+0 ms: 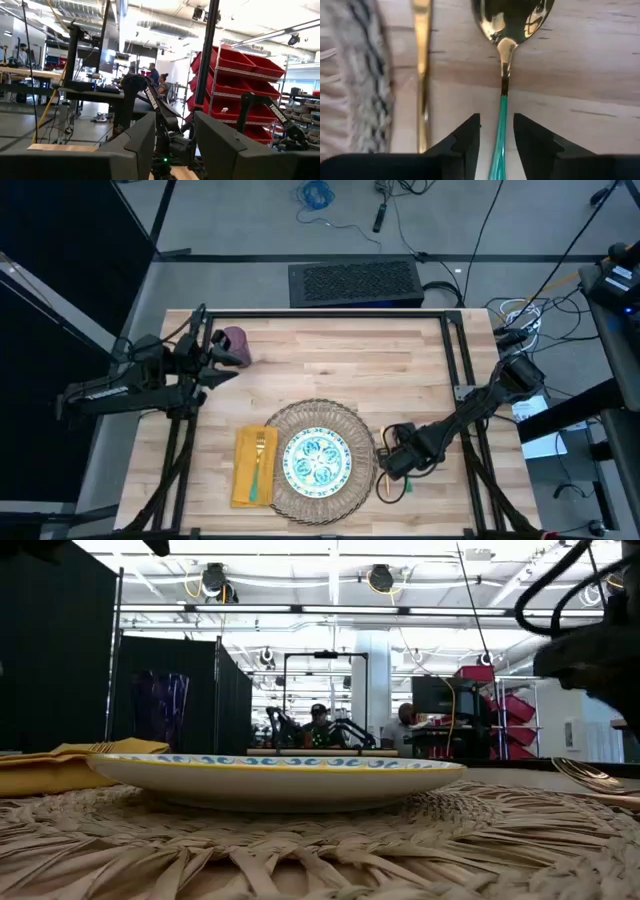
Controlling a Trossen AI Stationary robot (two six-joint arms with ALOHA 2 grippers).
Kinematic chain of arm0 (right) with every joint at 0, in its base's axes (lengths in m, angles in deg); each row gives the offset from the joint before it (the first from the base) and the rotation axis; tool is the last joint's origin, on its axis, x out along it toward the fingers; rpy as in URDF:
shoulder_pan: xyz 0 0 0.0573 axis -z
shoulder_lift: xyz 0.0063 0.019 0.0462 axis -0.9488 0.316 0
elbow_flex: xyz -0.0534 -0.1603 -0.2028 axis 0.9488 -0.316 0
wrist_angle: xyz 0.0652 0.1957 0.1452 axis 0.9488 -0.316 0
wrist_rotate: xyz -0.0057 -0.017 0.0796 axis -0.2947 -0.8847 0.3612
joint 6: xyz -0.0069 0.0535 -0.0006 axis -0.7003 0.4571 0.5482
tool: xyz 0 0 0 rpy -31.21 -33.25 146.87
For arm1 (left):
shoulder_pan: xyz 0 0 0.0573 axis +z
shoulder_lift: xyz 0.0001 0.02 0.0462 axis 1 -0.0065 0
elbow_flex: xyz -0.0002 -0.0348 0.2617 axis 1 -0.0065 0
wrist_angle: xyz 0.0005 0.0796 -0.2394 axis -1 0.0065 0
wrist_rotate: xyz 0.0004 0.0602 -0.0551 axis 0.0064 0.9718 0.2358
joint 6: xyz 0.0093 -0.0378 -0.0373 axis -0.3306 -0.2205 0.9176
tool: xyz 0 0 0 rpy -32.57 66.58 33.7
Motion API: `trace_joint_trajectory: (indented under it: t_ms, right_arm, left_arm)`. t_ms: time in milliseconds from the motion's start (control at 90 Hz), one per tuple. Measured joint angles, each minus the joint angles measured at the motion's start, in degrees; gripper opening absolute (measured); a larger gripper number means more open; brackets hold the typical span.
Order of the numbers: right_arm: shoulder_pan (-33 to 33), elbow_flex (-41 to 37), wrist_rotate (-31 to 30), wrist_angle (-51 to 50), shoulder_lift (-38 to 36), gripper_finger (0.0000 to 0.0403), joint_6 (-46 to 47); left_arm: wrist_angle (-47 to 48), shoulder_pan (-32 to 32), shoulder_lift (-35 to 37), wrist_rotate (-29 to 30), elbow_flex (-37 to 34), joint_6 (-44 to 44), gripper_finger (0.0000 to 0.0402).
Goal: Set table place
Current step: Put the violet cup to the top right of the brown placemat
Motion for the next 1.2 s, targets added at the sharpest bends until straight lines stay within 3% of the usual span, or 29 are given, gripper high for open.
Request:
trace_joint_trajectory:
  t_ms: [189, 344, 467, 600, 789, 889, 978, 1078, 1200]
  right_arm:
    - [0.0, 5.8, -2.4, -10.1, -1.7, 0.0125, -4.1]
    - [1.9, 11.0, -3.8, -14.7, -1.9, 0.0127, -12.4]
    - [5.9, 14.6, -9.0, -14.7, -1.9, 0.0124, -21.3]
    - [12.3, 20.7, -16.3, -14.1, -1.9, 0.0123, -40.0]
    - [21.6, 31.3, -24.4, -5.4, -1.9, 0.0123, -79.8]
    - [27.1, 34.6, -22.7, 2.5, -1.9, 0.0123, -97.8]
    - [33.4, 35.7, -17.8, 8.4, -2.0, 0.0123, -108.3]
    - [42.1, 35.6, -8.6, 13.8, -1.6, 0.0123, -112.6]
    - [51.9, 35.6, 2.5, 21.6, 0.8, 0.0123, -111.7]
  left_arm:
    - [0.0, 0.0, 0.0, 0.0, 0.0, -0.3, 0.0121]
    - [0.0, 0.0, 0.0, 0.0, 0.0, -1.4, 0.0121]
    - [0.1, 0.1, 0.0, 1.4, 0.0, -2.2, 0.0121]
    - [1.2, 0.2, -0.1, 6.3, 0.0, -4.5, 0.0121]
    - [5.5, 0.9, -0.4, 15.8, 0.0, -8.0, 0.0121]
    - [13.1, 3.2, -1.3, 21.4, 3.0, -8.8, 0.0121]
    - [21.4, 5.6, -3.0, 28.3, 7.2, -10.2, 0.0121]
    - [31.0, 8.6, -5.9, 33.7, 14.0, -11.7, 0.0121]
    - [46.8, 12.4, -10.3, 42.6, 23.1, -15.1, 0.0121]
